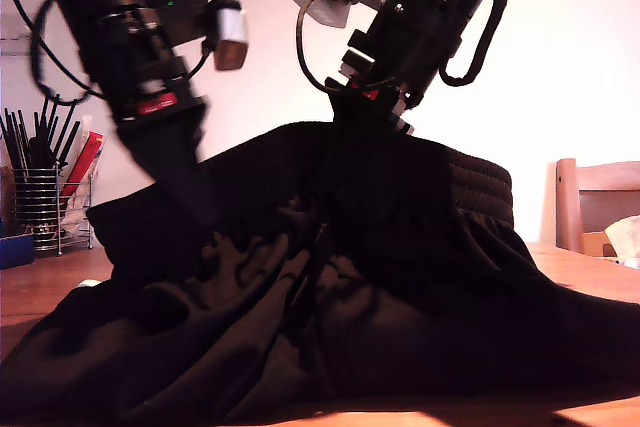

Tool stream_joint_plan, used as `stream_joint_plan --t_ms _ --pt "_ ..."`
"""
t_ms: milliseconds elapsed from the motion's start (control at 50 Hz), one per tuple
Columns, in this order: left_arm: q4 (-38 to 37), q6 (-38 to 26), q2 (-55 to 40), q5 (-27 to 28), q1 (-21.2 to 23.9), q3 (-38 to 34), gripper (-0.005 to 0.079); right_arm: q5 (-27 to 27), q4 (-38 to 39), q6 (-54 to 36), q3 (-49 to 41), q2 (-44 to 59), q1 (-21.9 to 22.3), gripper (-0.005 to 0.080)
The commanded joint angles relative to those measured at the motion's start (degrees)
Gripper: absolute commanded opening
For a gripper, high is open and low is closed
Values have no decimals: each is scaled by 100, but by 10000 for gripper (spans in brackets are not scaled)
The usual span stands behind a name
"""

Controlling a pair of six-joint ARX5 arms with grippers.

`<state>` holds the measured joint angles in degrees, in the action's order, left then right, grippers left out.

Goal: Fold the shorts in front of you. After folding it, place it to the left side.

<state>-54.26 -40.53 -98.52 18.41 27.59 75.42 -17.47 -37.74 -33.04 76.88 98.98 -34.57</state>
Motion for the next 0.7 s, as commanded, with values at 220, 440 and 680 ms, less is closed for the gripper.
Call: stream_joint_plan --t_ms 220,440,680 --pt "-455 -149 35 -1043 7 457 -20 50 103 -153 48 -26 138 -11" --pt "-603 -142 39 -1357 -7 986 -20 376 72 -157 48 -26 175 -11" --pt "-553 -149 39 -1718 -7 994 -20 654 153 -256 50 -26 175 -11"
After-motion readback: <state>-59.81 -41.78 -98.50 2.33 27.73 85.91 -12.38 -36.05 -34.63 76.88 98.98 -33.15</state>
